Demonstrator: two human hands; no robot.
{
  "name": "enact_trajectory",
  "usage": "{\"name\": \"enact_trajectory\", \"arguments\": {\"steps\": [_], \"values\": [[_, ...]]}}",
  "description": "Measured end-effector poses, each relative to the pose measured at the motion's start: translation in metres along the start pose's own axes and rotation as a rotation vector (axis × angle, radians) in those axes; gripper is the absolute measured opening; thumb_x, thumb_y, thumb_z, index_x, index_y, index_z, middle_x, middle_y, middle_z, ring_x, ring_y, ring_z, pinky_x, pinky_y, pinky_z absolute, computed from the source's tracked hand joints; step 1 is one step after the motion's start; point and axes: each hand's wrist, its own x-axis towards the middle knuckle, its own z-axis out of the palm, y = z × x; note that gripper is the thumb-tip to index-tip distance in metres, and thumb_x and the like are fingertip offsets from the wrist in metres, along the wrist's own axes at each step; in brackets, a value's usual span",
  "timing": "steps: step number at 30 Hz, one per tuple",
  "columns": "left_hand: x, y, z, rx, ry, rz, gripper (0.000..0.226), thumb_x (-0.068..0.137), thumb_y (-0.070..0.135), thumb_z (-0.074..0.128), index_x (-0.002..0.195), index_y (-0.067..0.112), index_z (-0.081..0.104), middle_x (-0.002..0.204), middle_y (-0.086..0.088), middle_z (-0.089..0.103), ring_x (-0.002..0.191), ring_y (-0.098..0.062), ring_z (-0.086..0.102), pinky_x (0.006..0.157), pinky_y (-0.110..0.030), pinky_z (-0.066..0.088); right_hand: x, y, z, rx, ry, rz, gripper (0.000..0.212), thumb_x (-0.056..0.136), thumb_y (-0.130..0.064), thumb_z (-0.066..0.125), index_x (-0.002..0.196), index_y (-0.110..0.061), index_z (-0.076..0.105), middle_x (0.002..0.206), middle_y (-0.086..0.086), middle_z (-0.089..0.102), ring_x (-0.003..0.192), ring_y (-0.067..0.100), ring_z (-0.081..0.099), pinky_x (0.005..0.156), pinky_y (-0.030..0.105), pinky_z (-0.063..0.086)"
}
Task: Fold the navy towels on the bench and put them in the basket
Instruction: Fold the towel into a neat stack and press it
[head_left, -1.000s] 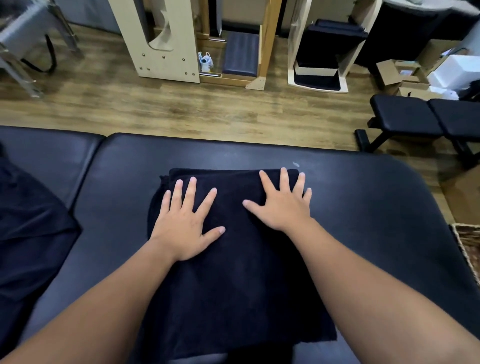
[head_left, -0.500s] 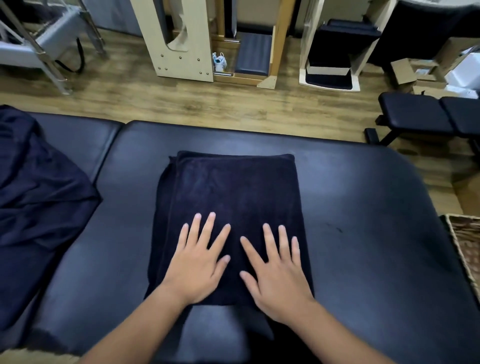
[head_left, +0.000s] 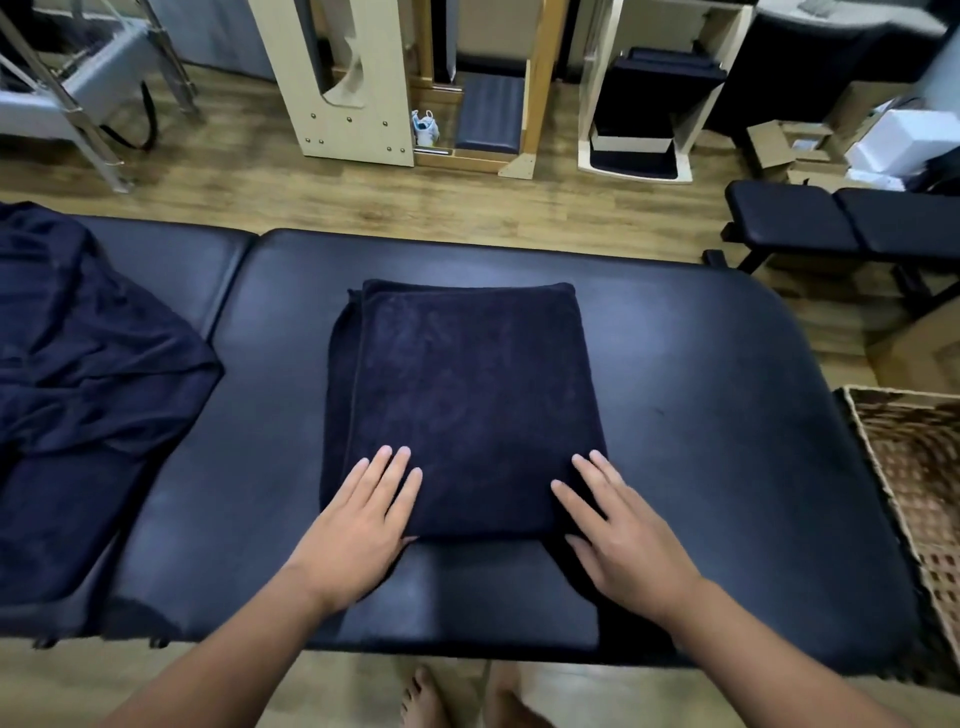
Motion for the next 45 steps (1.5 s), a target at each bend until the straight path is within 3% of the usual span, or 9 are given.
{"name": "enact_trajectory", "arguments": {"steps": [4, 7, 10, 14, 18, 23, 26, 33, 45], "values": [[-0.009, 0.002, 0.008, 0.054, 0.118, 0.046, 0.052, 0.097, 0.008, 0.031, 0.143, -0.011, 0.044, 0.151, -0.031, 0.042, 0.141, -0.047, 0.040, 0.115, -0.054, 0.024, -0.010, -0.002, -0.005, 0.060, 0.098, 0.215, 0.034, 0.072, -0.005, 0.079, 0.103, -0.005, 0.063, 0.100, 0.008, 0.053, 0.087, 0.031, 0.053, 0.068, 0.044, 0.056], [-0.020, 0.004, 0.007, 0.044, 0.154, 0.049, 0.056, 0.100, -0.001, 0.000, 0.144, -0.011, 0.032, 0.151, -0.032, 0.042, 0.140, -0.047, 0.042, 0.116, -0.053, 0.019, -0.022, -0.010, 0.001, 0.142, 0.054, 0.360, 0.030, 0.075, 0.005, 0.071, 0.096, -0.011, 0.056, 0.089, 0.001, 0.047, 0.071, 0.029, 0.051, 0.057, 0.041, 0.049], [-0.029, 0.004, 0.007, 0.038, 0.137, 0.032, 0.058, 0.098, 0.002, 0.008, 0.143, -0.012, 0.041, 0.151, -0.031, 0.042, 0.140, -0.044, 0.043, 0.114, -0.052, 0.026, -0.021, -0.019, 0.001, 0.145, -0.035, 0.438, 0.034, 0.075, 0.008, 0.064, 0.088, -0.016, 0.044, 0.084, -0.002, 0.038, 0.059, 0.029, 0.042, 0.048, 0.038, 0.035], [-0.028, 0.000, -0.008, -0.021, 0.112, 0.038, 0.061, 0.086, 0.030, 0.047, 0.136, -0.005, 0.059, 0.142, -0.024, 0.054, 0.127, -0.041, 0.056, 0.104, -0.049, 0.046, -0.005, -0.030, -0.016, -0.023, -0.013, 0.327, 0.047, 0.065, -0.006, 0.070, 0.110, -0.014, 0.059, 0.100, 0.004, 0.052, 0.083, 0.028, 0.049, 0.062, 0.039, 0.048], [-0.024, -0.005, -0.019, -0.038, 0.104, 0.070, 0.063, 0.070, 0.011, 0.073, 0.130, -0.003, 0.061, 0.123, -0.019, 0.059, 0.102, -0.037, 0.061, 0.083, -0.041, 0.056, 0.002, -0.035, -0.010, -0.095, -0.146, 0.258, 0.080, 0.062, -0.006, 0.072, 0.138, -0.022, 0.054, 0.136, 0.011, 0.047, 0.110, 0.036, 0.049, 0.069, 0.042, 0.058], [-0.014, -0.005, -0.033, -0.039, 0.050, 0.031, 0.042, 0.051, 0.000, 0.071, 0.092, 0.009, 0.064, 0.091, -0.007, 0.057, 0.074, -0.026, 0.056, 0.059, -0.034, 0.052, 0.008, -0.034, -0.009, -0.058, -0.133, 0.288, 0.080, 0.053, 0.010, 0.071, 0.127, -0.016, 0.056, 0.121, 0.007, 0.049, 0.097, 0.031, 0.048, 0.049, 0.028, 0.049], [-0.002, -0.014, -0.048, -0.071, 0.027, -0.016, 0.031, 0.050, 0.004, 0.076, 0.073, 0.015, 0.059, 0.077, -0.002, 0.051, 0.062, -0.022, 0.052, 0.048, -0.032, 0.044, 0.014, -0.031, -0.019, -0.087, -0.099, 0.240, 0.058, 0.051, 0.007, 0.074, 0.105, -0.011, 0.064, 0.102, 0.004, 0.053, 0.084, 0.029, 0.052, 0.047, 0.030, 0.047], [0.037, -0.054, -0.104, -0.354, 0.036, -0.325, 0.039, 0.076, 0.020, 0.055, 0.114, 0.021, 0.063, 0.107, -0.002, 0.063, 0.099, -0.032, 0.063, 0.083, -0.042, 0.051, 0.056, -0.003, -0.063, -0.060, 0.052, 0.311, 0.037, 0.072, -0.009, 0.067, 0.109, -0.007, 0.063, 0.094, 0.007, 0.059, 0.083, 0.034, 0.057, 0.062, 0.045, 0.056], [0.143, -0.140, -0.122, -0.522, 0.093, -0.518, 0.035, 0.091, 0.020, 0.059, 0.126, 0.021, 0.062, 0.121, -0.001, 0.064, 0.114, -0.025, 0.058, 0.098, -0.042, 0.048, 0.202, 0.069, -0.075, 0.209, 0.130, 0.409, 0.007, 0.095, -0.013, 0.055, 0.102, -0.011, 0.052, 0.095, 0.006, 0.058, 0.086, 0.035, 0.056, 0.069, 0.037, 0.037]]}}
